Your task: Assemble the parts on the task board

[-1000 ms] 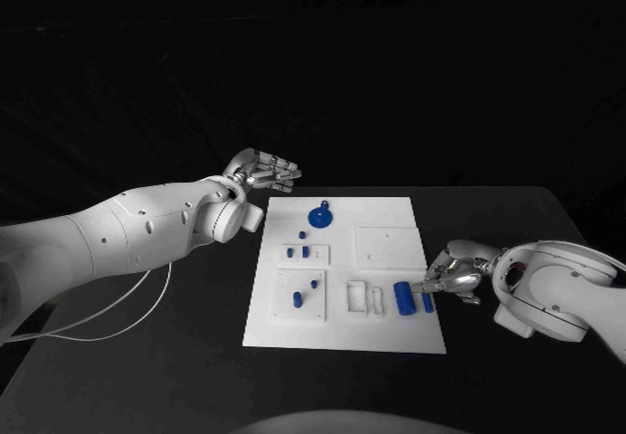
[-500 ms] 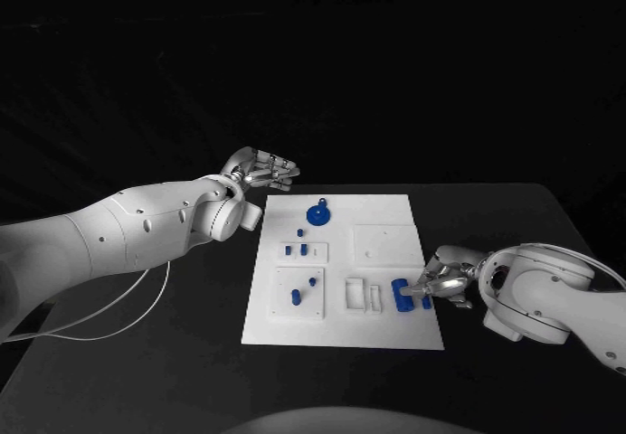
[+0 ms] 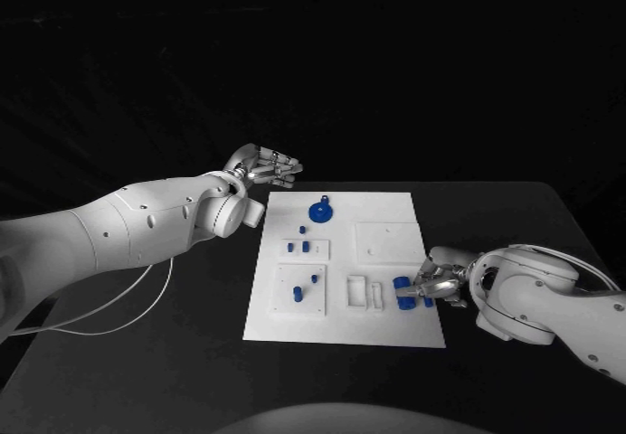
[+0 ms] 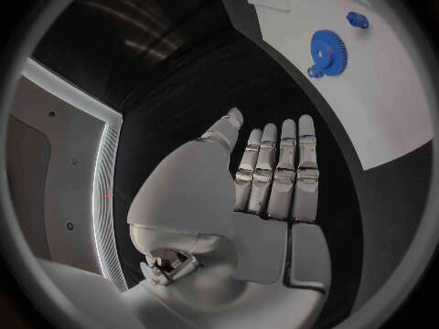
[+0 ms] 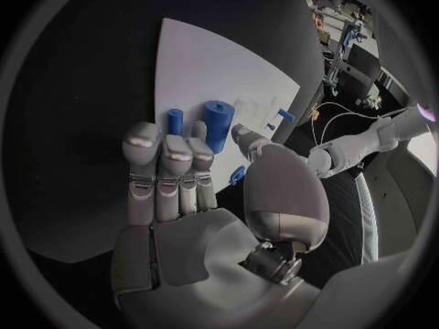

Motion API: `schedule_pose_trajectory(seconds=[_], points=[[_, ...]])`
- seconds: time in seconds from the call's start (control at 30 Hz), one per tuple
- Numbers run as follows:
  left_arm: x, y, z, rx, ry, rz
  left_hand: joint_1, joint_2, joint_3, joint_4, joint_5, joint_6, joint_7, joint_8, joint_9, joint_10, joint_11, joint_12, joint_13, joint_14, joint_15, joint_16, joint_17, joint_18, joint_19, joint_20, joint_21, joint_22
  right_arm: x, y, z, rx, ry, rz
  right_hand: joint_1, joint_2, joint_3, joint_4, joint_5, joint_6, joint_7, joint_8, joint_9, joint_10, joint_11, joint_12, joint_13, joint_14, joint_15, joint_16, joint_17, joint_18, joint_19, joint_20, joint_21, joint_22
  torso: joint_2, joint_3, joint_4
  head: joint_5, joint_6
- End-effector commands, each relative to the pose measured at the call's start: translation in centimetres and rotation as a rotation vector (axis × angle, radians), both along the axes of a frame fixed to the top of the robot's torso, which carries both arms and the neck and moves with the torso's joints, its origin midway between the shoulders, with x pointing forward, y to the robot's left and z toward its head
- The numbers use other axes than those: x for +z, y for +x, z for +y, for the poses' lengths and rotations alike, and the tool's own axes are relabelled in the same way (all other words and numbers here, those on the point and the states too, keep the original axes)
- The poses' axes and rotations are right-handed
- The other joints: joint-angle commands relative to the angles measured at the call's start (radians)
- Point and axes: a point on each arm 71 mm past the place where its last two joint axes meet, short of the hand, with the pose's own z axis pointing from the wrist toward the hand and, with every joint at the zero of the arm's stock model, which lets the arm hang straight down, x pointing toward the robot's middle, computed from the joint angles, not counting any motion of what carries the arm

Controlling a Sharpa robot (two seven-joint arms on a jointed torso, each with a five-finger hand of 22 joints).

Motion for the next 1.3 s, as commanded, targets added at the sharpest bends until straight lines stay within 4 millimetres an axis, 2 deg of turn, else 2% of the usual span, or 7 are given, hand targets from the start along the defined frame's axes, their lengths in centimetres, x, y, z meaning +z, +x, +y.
schedule_pose_trajectory(seconds=[0.03,0.37,0.63,0.73,0.8,1.1,1.3], points=[[-0.1,0.0,-0.3,-0.014,-0.013,0.005,-0.006,0.000,-0.001,0.004,-0.007,-0.006,0.001,0.000,0.000,-0.003,0.004,-0.003,-0.001,0.000,0.006,-0.003,0.001,0.011,0.002,0.002,-0.003,-0.001,-0.3,0.1,0.1,0.020,-0.060,-0.022,-0.013,0.002,0.000,0.008,-0.007,-0.005,0.002,-0.001,0.001,0.007,0.001,0.005,0.002,0.005,-0.001,0.006,0.002,-0.001,0.056,-0.005,0.006,0.001,0.000,-0.0002,0.0004,0.001,-0.001],[-0.2,0.0,-0.4,-0.026,-0.016,0.019,-0.012,0.002,-0.009,0.014,-0.008,-0.008,0.001,0.000,0.000,-0.005,0.005,-0.003,0.000,-0.004,0.008,-0.003,0.001,0.010,0.001,0.004,-0.006,-0.005,-2.0,0.2,0.5,0.023,-0.077,0.020,-0.013,0.000,-0.004,0.023,-0.008,-0.004,0.001,-0.001,0.002,0.008,0.000,0.005,0.005,0.005,-0.002,0.008,0.010,-0.003,0.055,-0.006,0.011,0.006,0.000,-0.0019,0.0010,0.003,-0.006],[-0.2,0.0,-0.4,-0.030,-0.017,0.024,-0.013,0.003,-0.013,0.016,-0.008,-0.008,0.001,0.000,0.001,-0.006,0.005,-0.003,0.000,-0.005,0.008,-0.003,0.002,0.010,0.001,0.004,-0.008,-0.008,-2.9,0.1,0.8,0.028,-0.082,0.051,-0.007,0.009,0.021,-0.012,0.015,-0.005,0.001,-0.001,0.002,0.007,0.001,0.006,0.005,0.006,-0.001,0.007,0.012,-0.002,0.055,-0.004,0.012,0.009,0.000,-0.0028,0.0007,0.003,-0.005],[-0.2,0.0,-0.4,-0.030,-0.017,0.024,-0.013,0.003,-0.013,0.016,-0.008,-0.008,0.001,0.000,0.001,-0.006,0.005,-0.003,0.000,-0.005,0.008,-0.003,0.002,0.010,0.001,0.004,-0.008,-0.008,-3.0,0.0,0.9,0.027,-0.079,0.052,0.006,0.019,0.046,-0.030,0.072,-0.005,-0.002,-0.002,-0.001,0.007,-0.002,0.006,0.005,0.006,-0.002,0.007,0.012,-0.003,0.055,-0.004,0.011,0.009,-0.001,-0.0023,0.0000,0.004,-0.006],[-0.2,0.0,-0.4,-0.031,-0.017,0.025,-0.013,0.003,-0.013,0.016,-0.008,-0.008,0.001,0.000,0.001,-0.006,0.005,-0.003,0.000,-0.005,0.008,-0.003,0.002,0.010,0.001,0.004,-0.008,-0.008,-2.9,0.0,0.9,0.023,-0.072,0.046,0.001,0.029,0.125,-0.080,0.116,-0.003,-0.008,-0.001,-0.009,0.007,-0.005,0.006,0.005,0.006,-0.005,0.006,0.013,-0.006,0.055,-0.008,0.011,0.010,0.000,-0.0015,-0.0001,0.005,-0.004],[-0.2,0.0,-0.4,-0.030,-0.017,0.026,-0.013,0.003,-0.013,0.016,-0.008,-0.008,0.001,0.000,0.001,-0.006,0.005,-0.003,0.000,-0.005,0.008,-0.003,0.002,0.010,0.001,0.004,-0.008,-0.008,-2.4,-0.6,1.4,-0.004,0.002,0.042,-0.028,0.062,0.202,-0.194,0.309,-0.001,-0.014,0.000,0.001,0.007,-0.012,0.001,0.001,0.007,-0.010,0.006,0.014,-0.010,0.056,-0.013,0.013,0.013,0.000,-0.0007,-0.0013,0.006,-0.003],[-0.2,0.0,-0.4,-0.030,-0.016,0.028,-0.011,0.006,-0.017,0.019,-0.008,-0.008,0.000,0.000,0.001,-0.005,0.005,-0.003,0.000,-0.005,0.008,-0.003,0.002,0.010,0.003,0.004,-0.010,-0.012,-1.3,-0.7,1.9,-0.022,0.067,0.049,-0.048,0.074,0.214,-0.233,0.361,-0.003,-0.014,0.000,0.007,0.007,-0.013,0.001,0.001,0.007,-0.010,0.006,0.014,-0.010,0.056,-0.013,0.014,0.015,0.000,-0.0004,-0.0021,0.005,-0.002]])
